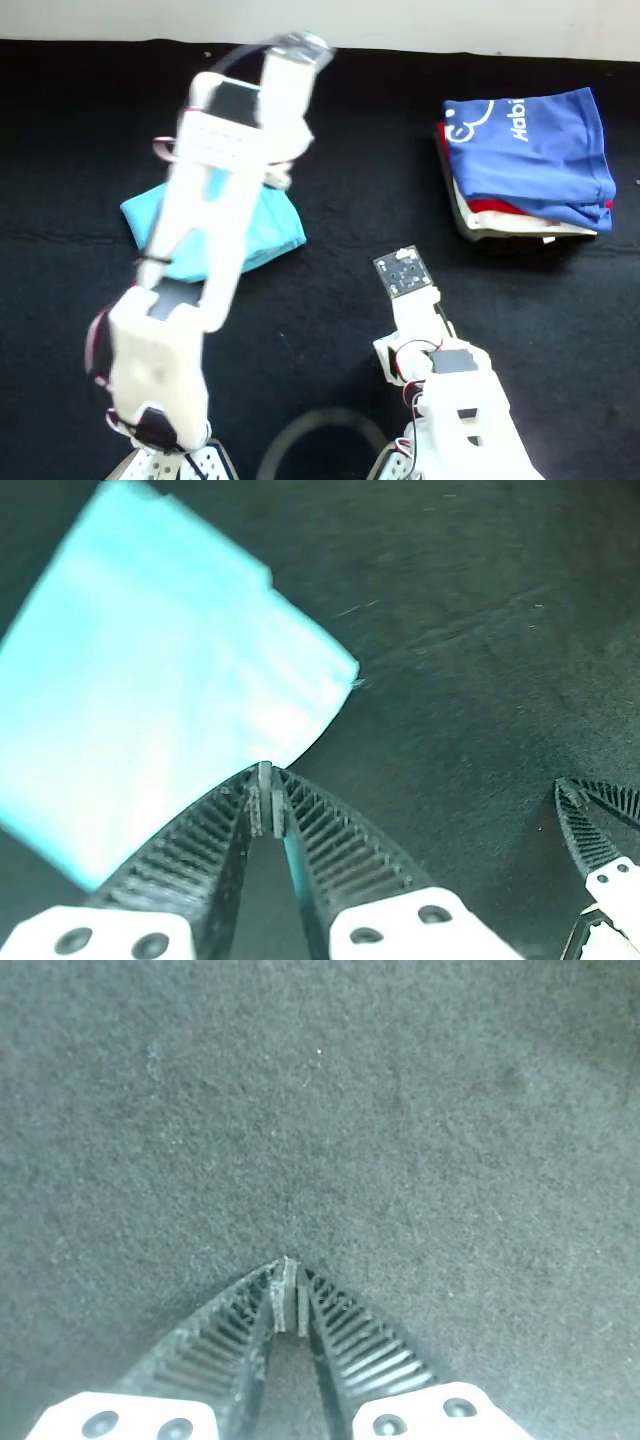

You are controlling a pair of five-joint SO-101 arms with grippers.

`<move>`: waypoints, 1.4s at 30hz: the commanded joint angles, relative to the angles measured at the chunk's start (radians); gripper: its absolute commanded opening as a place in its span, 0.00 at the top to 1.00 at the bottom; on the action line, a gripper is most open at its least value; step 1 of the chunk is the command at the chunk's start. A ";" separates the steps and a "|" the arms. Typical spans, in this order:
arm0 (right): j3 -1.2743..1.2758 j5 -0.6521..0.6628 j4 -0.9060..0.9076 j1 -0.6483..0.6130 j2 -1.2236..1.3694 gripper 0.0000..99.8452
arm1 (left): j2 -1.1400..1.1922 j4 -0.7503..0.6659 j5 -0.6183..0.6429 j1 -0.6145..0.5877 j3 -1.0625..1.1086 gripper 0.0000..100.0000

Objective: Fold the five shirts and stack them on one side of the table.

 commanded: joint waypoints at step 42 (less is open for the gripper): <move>-2.543 -0.485 0.647 -0.455 1.730 0.71 | -0.849 -0.919 -0.152 -0.883 1.906 0.99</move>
